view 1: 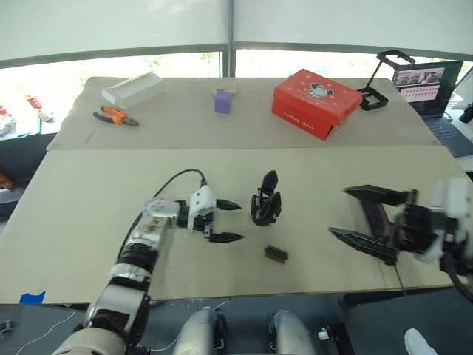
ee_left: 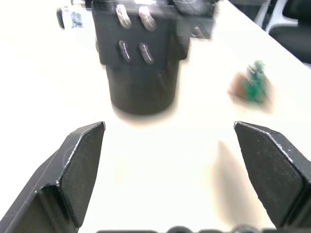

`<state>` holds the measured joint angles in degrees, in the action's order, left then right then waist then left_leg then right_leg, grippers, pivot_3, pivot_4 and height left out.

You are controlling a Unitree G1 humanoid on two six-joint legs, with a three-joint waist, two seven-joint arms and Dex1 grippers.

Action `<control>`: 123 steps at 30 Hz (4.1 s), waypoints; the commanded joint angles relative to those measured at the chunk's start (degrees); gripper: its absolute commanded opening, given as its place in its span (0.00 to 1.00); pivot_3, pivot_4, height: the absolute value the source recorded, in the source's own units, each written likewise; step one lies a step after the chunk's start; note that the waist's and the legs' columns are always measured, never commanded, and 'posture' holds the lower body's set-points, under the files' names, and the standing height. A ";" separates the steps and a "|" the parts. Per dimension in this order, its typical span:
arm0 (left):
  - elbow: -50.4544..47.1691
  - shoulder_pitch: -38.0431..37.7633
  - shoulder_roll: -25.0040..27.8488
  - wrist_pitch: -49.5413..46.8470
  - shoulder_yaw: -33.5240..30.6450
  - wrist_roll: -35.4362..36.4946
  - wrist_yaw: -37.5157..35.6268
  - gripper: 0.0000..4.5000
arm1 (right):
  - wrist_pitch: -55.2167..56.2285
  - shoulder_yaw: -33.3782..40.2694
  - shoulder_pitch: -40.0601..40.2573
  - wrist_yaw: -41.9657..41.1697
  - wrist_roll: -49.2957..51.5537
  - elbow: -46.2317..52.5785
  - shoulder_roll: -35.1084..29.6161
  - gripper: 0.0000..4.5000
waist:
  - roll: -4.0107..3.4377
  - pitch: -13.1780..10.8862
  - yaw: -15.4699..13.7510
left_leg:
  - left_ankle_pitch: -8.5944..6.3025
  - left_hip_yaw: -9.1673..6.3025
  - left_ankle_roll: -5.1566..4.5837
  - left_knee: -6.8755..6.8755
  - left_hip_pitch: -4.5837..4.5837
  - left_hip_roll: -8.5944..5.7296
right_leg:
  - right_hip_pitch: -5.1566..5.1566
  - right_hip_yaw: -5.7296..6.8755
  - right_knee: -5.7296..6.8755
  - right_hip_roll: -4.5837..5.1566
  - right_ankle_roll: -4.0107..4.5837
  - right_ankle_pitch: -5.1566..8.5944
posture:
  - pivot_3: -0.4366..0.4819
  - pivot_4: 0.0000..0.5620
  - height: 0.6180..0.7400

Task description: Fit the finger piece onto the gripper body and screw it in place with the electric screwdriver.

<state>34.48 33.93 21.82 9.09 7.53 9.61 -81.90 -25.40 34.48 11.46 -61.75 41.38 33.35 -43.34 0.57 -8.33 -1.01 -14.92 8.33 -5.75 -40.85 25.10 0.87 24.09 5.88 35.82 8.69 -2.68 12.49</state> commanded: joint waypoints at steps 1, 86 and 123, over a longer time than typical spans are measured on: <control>-10.12 -3.96 4.73 -5.44 -3.82 5.87 -1.36 1.00 | 3.77 13.26 11.81 0.36 -0.97 2.86 5.11 1.00 | 0.00 0.00 -0.51 | -0.02 -0.04 -0.02 0.00 0.00 -0.01 | -0.04 0.03 -0.02 0.01 0.00 0.00 | 0.48 0.27 1.00; -49.52 -18.85 13.38 -26.59 -5.52 26.39 4.58 1.00 | -67.10 -30.53 -27.94 26.71 12.20 -0.47 -30.31 0.99 | -0.36 -0.29 0.26 | 0.05 0.01 0.29 0.84 -0.61 0.02 | -0.14 -0.30 -0.15 -0.08 0.28 0.39 | 0.48 0.27 1.00; -48.18 -17.65 16.89 -27.41 -4.77 27.29 2.67 1.00 | -58.95 1.76 -14.85 23.70 22.49 3.24 -21.04 0.43 | 0.31 0.08 -0.63 | 0.09 0.00 0.32 0.58 -0.33 0.10 | -0.13 -0.10 -0.12 -0.17 0.17 0.26 | 0.48 0.27 1.00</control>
<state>-14.00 15.79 38.45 -18.52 3.57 36.08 -78.39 -89.31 23.91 -3.67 -34.83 60.19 32.28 -67.08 0.88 -8.24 -1.64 -14.80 8.32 -5.39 -40.23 24.78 0.96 23.97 5.78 35.72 8.50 -2.50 12.75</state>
